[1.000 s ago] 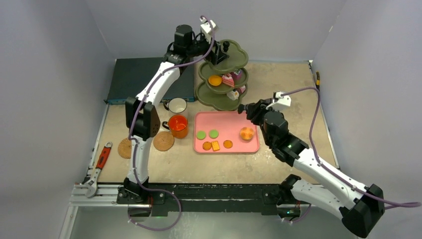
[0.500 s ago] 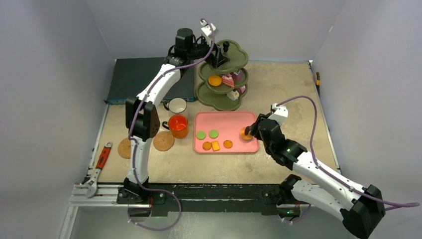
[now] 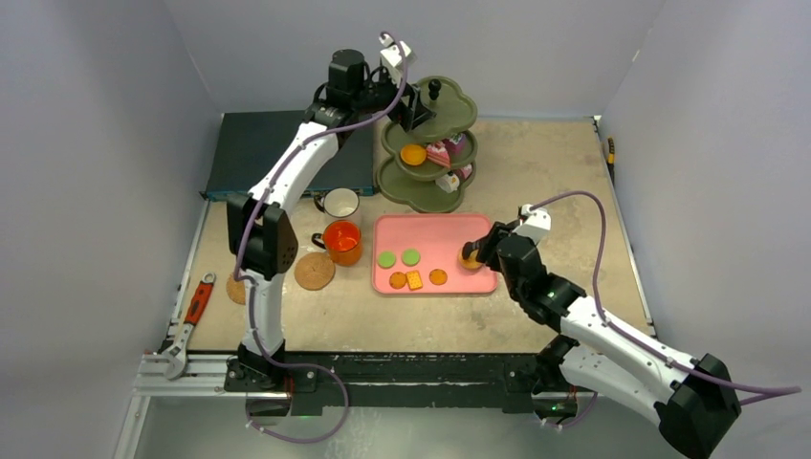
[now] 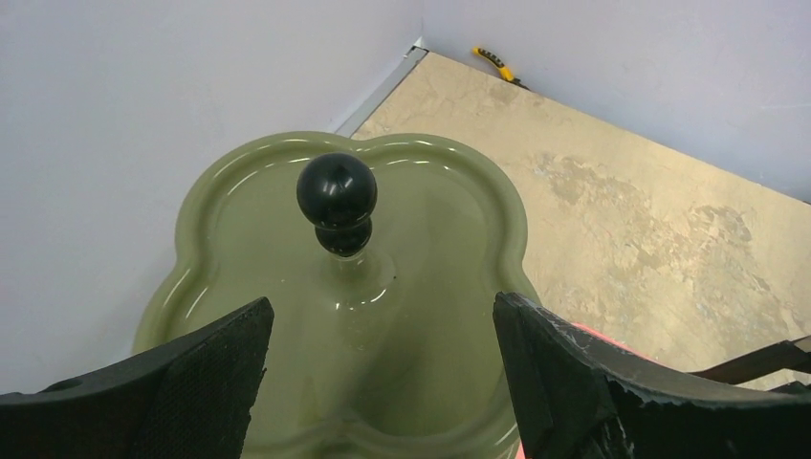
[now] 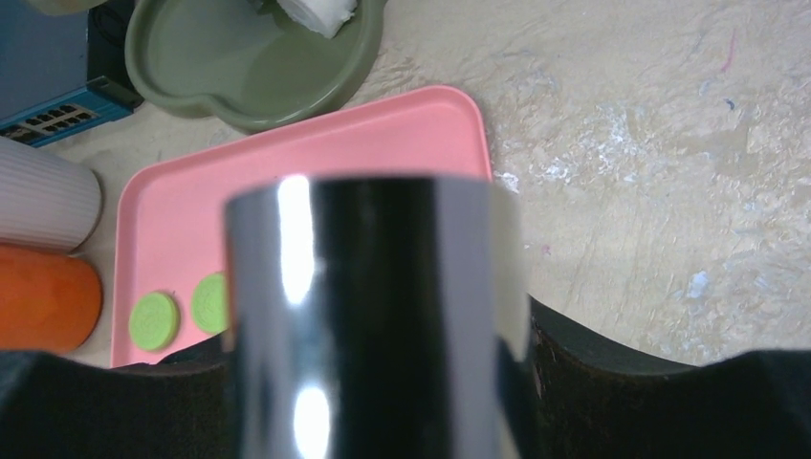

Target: Serve the afternoon tea

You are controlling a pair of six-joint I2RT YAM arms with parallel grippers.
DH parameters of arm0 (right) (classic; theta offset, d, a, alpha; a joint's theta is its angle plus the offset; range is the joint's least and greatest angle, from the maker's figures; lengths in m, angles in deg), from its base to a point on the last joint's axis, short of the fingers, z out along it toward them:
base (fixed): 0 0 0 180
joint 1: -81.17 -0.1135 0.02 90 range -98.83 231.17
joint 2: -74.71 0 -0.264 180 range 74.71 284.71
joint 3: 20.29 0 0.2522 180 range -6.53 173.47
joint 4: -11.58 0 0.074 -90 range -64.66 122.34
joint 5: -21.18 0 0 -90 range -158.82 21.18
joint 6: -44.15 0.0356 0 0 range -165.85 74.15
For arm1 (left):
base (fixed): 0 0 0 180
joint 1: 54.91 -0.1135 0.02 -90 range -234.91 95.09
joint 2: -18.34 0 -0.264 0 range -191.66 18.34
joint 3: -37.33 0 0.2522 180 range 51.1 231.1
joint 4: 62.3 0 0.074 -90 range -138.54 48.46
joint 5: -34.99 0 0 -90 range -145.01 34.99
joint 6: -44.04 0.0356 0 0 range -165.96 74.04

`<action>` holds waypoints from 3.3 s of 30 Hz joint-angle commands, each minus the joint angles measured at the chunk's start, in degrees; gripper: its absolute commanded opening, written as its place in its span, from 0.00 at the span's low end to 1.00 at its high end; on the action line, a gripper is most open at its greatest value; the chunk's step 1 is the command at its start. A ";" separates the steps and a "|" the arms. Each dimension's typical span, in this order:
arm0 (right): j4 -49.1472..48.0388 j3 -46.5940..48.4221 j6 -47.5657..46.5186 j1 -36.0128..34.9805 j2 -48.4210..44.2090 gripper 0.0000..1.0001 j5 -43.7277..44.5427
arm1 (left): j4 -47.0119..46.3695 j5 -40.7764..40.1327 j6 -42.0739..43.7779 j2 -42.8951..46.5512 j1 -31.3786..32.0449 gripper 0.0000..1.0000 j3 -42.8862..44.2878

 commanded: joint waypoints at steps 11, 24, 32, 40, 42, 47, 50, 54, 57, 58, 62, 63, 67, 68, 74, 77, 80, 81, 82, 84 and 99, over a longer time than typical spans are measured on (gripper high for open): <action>-8.60 -0.46 -4.29 -0.35 3.35 0.42 -1.55 | 7.36 -9.78 1.67 8.45 -0.75 0.86 0.14; -28.13 10.01 -13.79 -0.27 13.85 0.32 -1.10 | 7.34 -9.95 1.41 11.39 -1.44 0.86 -2.53; -31.08 12.67 -12.94 0.08 21.84 0.34 -0.84 | 8.25 -9.19 3.05 12.50 -1.75 0.86 -3.36; -21.74 7.34 -13.71 0.00 10.22 0.37 1.43 | 8.41 -7.87 3.09 12.66 -2.07 0.86 -4.03; -18.61 6.40 -12.97 0.00 8.12 0.38 1.94 | 8.31 -7.66 2.81 12.72 -2.07 0.86 -4.04; -13.83 4.02 -11.72 -0.05 4.76 0.41 2.10 | 8.29 -7.19 1.97 13.05 -2.07 0.86 -4.03; -12.31 3.00 -11.49 0.00 3.46 0.46 2.47 | 8.29 -6.96 1.69 13.14 -2.06 0.86 -4.10; -11.93 2.04 -11.58 0.00 2.76 0.52 2.45 | 8.42 -6.75 1.55 13.36 -2.07 0.86 -4.28; -11.98 1.58 -11.71 -0.01 2.58 0.55 2.22 | 8.42 -6.65 1.40 13.49 -2.02 0.86 -4.46; -12.01 1.41 -11.76 0.00 2.55 0.55 2.16 | 8.37 -6.64 1.40 13.57 -2.06 0.86 -4.47; -12.79 0.47 -11.84 0.00 2.67 0.58 1.75 | 8.47 -6.64 1.40 13.79 -2.00 0.86 -4.56; -13.07 0.20 -11.81 0.00 2.82 0.58 1.56 | 8.44 -6.64 1.40 13.82 -2.05 0.86 -4.56; -14.79 -0.72 -11.73 0.00 3.78 0.58 0.77 | 8.45 -6.64 1.31 13.93 -2.00 0.86 -4.56; -15.16 -0.84 -11.61 -0.05 4.09 0.58 0.68 | 8.45 -6.64 1.36 13.95 -2.04 0.86 -4.56; -16.16 -1.11 -11.32 0.00 6.16 0.59 -0.22 | 8.48 -6.56 1.36 14.08 -2.07 0.86 -4.48; -16.32 -1.18 -11.13 0.00 6.96 0.60 -0.89 | 8.50 -6.52 1.23 14.07 -2.05 0.86 -4.39; -16.77 -1.50 -10.75 -0.07 7.49 0.61 -1.65 | 8.51 -6.47 1.16 13.91 -2.07 0.86 -4.39; -17.02 -1.67 -10.70 -0.01 7.50 0.62 -1.86 | 8.51 -6.47 1.14 13.82 -2.05 0.86 -4.39; -17.25 -1.83 -10.72 -0.01 7.57 0.62 -2.16 | 8.44 -6.47 1.14 13.85 -2.07 0.86 -4.39; -17.59 -2.04 -10.79 0.00 7.65 0.63 -2.63 | 8.44 -6.47 1.15 13.85 -2.00 0.86 -4.31; -19.08 -0.43 -13.62 -0.52 6.78 0.42 -0.62 | 8.03 -6.75 0.52 13.80 -2.06 0.86 -4.37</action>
